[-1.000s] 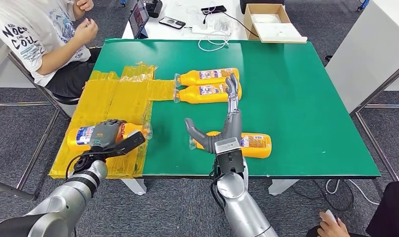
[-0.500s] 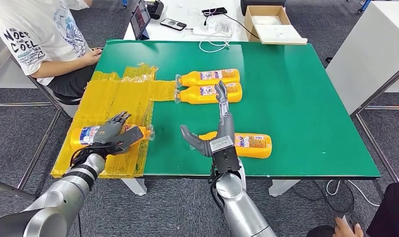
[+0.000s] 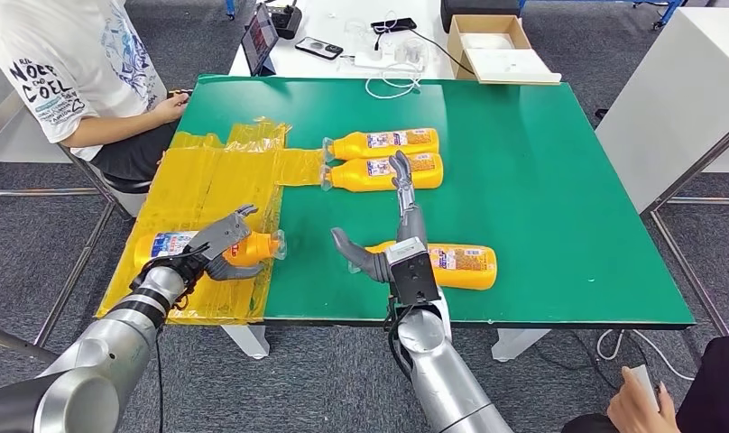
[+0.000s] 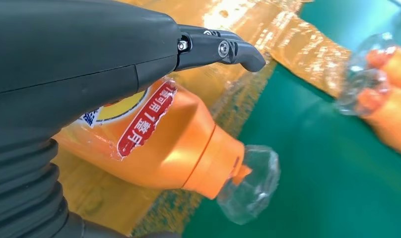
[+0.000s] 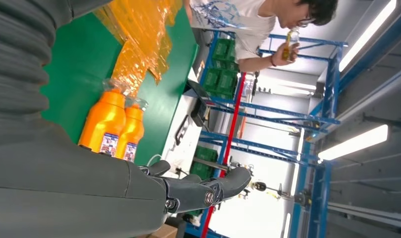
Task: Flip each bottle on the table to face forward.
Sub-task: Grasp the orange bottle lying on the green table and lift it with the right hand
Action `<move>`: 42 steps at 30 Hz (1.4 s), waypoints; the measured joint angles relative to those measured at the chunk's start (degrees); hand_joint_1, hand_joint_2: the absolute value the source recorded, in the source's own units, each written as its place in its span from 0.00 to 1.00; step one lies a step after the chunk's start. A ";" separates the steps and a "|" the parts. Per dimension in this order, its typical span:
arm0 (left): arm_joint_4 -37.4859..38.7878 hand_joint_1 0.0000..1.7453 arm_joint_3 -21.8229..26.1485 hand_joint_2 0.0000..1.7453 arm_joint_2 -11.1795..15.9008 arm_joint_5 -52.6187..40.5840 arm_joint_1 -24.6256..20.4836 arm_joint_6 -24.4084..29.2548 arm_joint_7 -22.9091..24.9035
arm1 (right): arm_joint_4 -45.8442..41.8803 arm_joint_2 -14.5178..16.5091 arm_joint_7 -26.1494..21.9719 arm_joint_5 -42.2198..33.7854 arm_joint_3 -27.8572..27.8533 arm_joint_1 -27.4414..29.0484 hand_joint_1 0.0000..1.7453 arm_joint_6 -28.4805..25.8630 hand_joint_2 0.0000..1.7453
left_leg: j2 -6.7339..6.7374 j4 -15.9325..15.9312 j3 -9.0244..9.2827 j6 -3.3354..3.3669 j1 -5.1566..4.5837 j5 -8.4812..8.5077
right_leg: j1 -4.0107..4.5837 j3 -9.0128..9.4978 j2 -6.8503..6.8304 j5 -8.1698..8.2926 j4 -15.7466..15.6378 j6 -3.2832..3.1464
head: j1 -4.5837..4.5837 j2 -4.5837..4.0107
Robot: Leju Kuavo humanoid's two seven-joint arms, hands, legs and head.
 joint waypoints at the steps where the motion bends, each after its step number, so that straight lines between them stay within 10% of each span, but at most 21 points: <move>1: -0.01 0.00 0.30 0.00 -0.07 1.09 0.08 0.19 -1.00 | 0.22 0.02 -0.05 0.02 -0.14 -0.04 0.00 0.23 1.00 | -0.01 0.00 -0.01 0.00 0.00 0.00 | 0.00 -0.01 0.00 0.00 0.00 0.00 | 0.01 0.00; 11: -0.17 0.00 1.90 0.00 -1.33 4.60 0.73 2.90 -3.59 | 1.00 0.13 -0.25 0.25 -0.72 -0.07 0.00 0.49 1.00 | 0.02 0.00 -0.13 0.00 0.00 0.00 | 0.00 -0.14 0.01 0.00 0.00 0.00 | 0.01 0.00; 15: -0.26 0.00 2.16 1.00 -1.67 5.54 0.92 4.49 -4.01 | 1.11 0.14 -0.24 0.36 -0.86 -0.06 0.00 0.48 1.00 | 0.05 0.00 -0.14 0.00 0.00 0.00 | 0.00 -0.17 0.01 0.00 0.00 0.00 | 0.01 0.00; 23: -12.75 0.00 2.30 1.00 -6.39 16.61 6.75 48.79 -9.82 | 3.20 -0.35 4.05 10.43 0.43 -0.26 0.00 -0.95 1.00 | 0.12 0.02 -0.36 0.00 0.00 -0.01 | 0.00 -0.41 0.04 0.03 0.01 0.03 | 0.01 0.00; 32: -38.90 0.00 0.86 1.00 -10.94 19.93 17.19 49.73 -9.69 | 14.27 -9.31 18.32 24.45 2.57 -6.68 0.00 9.47 1.00 | 0.03 0.05 -0.58 0.02 -0.05 -0.01 | -0.05 -0.57 0.00 0.04 -0.02 0.06 | 0.01 0.00; 42: -40.11 0.00 -9.21 1.00 -10.76 37.61 20.63 49.43 -9.88 | 18.67 -19.12 24.79 29.44 2.73 -7.98 0.00 15.92 1.00 | 0.04 0.06 -0.66 0.03 -0.06 -0.02 | -0.05 -0.64 -0.01 0.05 -0.02 0.08 | -0.01 0.00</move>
